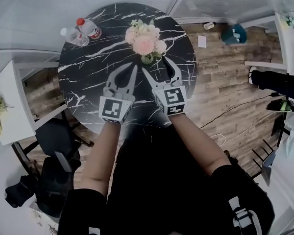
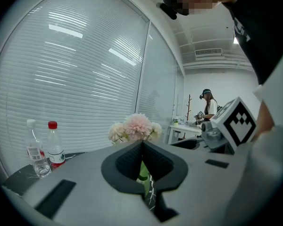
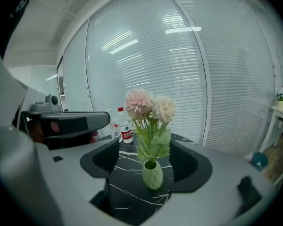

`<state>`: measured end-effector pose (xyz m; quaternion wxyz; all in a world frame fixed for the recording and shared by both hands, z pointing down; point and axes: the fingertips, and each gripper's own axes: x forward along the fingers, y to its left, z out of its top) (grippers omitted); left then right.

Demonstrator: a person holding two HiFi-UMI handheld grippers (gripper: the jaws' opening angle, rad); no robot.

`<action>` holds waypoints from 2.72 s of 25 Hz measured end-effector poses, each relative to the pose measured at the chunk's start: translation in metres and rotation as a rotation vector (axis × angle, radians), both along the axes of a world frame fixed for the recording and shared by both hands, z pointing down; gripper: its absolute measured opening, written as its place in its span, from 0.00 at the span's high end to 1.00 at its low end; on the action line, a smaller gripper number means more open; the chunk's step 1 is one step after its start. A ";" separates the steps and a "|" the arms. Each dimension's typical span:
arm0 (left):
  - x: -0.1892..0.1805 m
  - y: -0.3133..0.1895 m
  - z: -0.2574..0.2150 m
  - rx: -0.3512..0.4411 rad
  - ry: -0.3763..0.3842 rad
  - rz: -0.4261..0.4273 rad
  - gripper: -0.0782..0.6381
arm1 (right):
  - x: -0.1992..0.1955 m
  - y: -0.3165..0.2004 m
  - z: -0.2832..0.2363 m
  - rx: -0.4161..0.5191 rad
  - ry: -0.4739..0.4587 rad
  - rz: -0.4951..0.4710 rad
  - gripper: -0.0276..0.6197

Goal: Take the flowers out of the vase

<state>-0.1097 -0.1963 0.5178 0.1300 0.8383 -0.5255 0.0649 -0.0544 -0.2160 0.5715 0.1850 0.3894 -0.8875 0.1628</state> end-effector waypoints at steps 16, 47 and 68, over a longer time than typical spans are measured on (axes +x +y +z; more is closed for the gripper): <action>-0.008 -0.001 0.027 -0.031 0.010 -0.002 0.87 | -0.012 -0.030 0.039 -0.040 0.017 0.089 0.43; -0.017 -0.003 0.037 -0.039 0.031 -0.014 0.87 | -0.026 -0.042 0.042 0.035 0.019 0.031 0.87; -0.016 -0.003 0.002 0.017 0.025 -0.031 0.87 | -0.020 -0.046 -0.015 0.121 -0.045 0.040 0.89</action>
